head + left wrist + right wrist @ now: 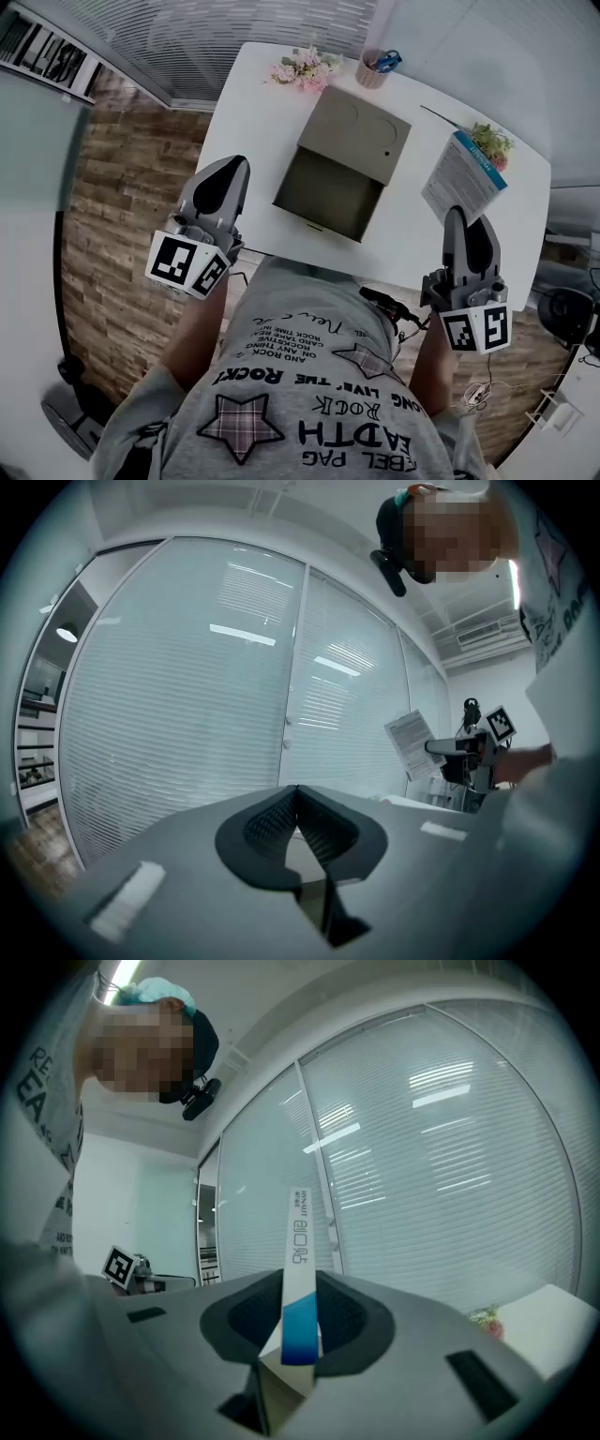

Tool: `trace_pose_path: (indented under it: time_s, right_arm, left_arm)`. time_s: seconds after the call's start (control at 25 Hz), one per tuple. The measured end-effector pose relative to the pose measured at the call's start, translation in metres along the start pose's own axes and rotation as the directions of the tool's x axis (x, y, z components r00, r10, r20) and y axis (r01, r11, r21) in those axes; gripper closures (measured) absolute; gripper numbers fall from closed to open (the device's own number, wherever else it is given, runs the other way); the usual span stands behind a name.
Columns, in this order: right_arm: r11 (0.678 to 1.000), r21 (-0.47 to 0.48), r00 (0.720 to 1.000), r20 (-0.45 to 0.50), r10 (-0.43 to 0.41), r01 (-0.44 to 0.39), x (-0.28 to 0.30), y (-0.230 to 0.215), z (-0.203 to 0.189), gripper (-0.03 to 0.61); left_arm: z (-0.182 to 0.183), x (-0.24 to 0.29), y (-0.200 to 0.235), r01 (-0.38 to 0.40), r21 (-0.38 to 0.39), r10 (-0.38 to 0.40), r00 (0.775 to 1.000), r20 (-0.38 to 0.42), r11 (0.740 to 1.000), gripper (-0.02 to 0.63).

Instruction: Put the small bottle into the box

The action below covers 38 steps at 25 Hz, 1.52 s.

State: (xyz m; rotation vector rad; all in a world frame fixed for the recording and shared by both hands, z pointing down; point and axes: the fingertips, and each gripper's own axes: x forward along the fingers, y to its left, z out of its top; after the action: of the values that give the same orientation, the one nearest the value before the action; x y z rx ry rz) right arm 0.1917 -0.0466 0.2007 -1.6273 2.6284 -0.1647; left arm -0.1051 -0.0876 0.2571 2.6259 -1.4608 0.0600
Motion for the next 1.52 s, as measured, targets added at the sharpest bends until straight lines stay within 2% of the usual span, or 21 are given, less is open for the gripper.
trace_pose_path:
  time_s: [0.12, 0.36, 0.64, 0.92, 1.12, 1.36, 1.52]
  right_arm:
    - [0.999, -0.001, 0.999, -0.022, -0.039, 0.039, 0.0, 0.003, -0.003, 0.482]
    - [0.998, -0.012, 0.996, -0.066, -0.065, 0.064, 0.009, 0.015, -0.011, 0.482]
    - [1.0, -0.007, 0.993, -0.12, -0.001, 0.001, 0.019, 0.028, -0.033, 0.482]
    - [0.995, -0.004, 0.968, -0.231, 0.097, -0.101, 0.027, 0.043, -0.069, 0.482]
    - [0.981, -0.058, 0.926, -0.346, 0.152, -0.183, 0.034, 0.056, -0.105, 0.482]
    - [0.932, -0.155, 0.837, -0.505, 0.211, -0.328, 0.039, 0.076, -0.152, 0.482]
    - [0.905, -0.178, 0.787, -0.574, 0.225, -0.388, 0.038, 0.084, -0.175, 0.482]
  left_arm:
    - [-0.005, 0.012, 0.003, 0.043, 0.03, -0.042, 0.999, -0.022, 0.999, 0.603]
    - [-0.008, 0.029, 0.012, 0.122, 0.034, -0.12, 0.992, -0.047, 0.992, 0.603]
    - [-0.013, 0.041, 0.016, 0.158, 0.034, -0.156, 0.986, -0.05, 0.987, 0.603]
    - [-0.028, 0.045, 0.016, 0.168, 0.013, -0.167, 0.984, -0.056, 0.986, 0.603]
    - [-0.044, 0.049, 0.016, 0.172, 0.005, -0.171, 0.982, -0.076, 0.985, 0.603]
    - [-0.06, 0.048, 0.019, 0.157, -0.002, -0.156, 0.983, -0.099, 0.988, 0.603]
    - [-0.064, 0.049, 0.019, 0.142, -0.02, -0.143, 0.985, -0.097, 0.99, 0.603]
